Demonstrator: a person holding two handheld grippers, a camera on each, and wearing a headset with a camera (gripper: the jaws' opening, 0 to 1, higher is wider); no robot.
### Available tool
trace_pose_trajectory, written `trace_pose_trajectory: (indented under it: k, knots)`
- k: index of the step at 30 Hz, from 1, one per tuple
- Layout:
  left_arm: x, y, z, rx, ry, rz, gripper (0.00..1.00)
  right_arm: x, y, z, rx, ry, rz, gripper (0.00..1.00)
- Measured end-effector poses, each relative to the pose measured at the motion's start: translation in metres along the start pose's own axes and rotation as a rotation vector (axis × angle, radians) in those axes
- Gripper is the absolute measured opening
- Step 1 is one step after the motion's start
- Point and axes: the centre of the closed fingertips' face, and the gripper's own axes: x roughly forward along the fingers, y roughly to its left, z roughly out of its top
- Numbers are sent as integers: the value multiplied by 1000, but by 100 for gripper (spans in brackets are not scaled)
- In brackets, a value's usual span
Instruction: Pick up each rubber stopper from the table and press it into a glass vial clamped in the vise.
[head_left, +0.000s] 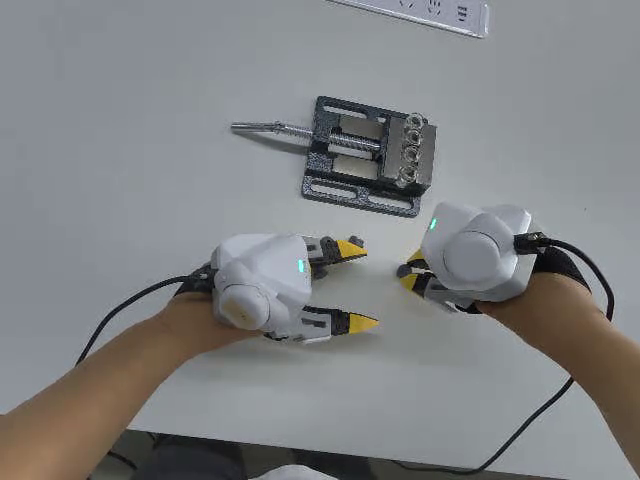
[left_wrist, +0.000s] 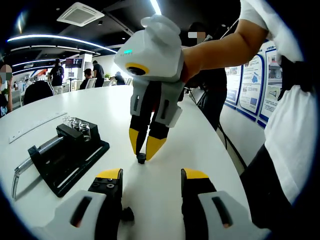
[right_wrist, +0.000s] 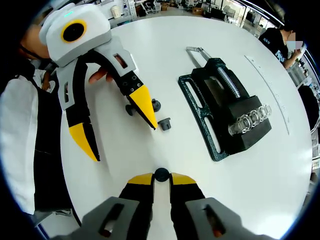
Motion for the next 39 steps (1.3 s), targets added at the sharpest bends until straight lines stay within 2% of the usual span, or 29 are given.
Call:
trace_pose_trajectory:
  k: [9, 17, 32, 36, 39]
  knots:
    - [-2, 3, 0, 0, -4, 6, 44, -9, -6, 7, -1, -7, -11, 11]
    - [-5, 7, 7, 10, -12, 14, 44, -21, -14, 13, -2, -14, -20, 11]
    - [-20, 36, 20, 23, -33, 72, 44, -42, -36, 21, -3, -20, -35, 11]
    - [-24, 46, 29, -10, -68, 92, 44, -50, -45, 26, -4, -28, -45, 11]
    - [-27, 54, 33, -6, -76, 110, 44, -54, -51, 29, -8, -28, -53, 11]
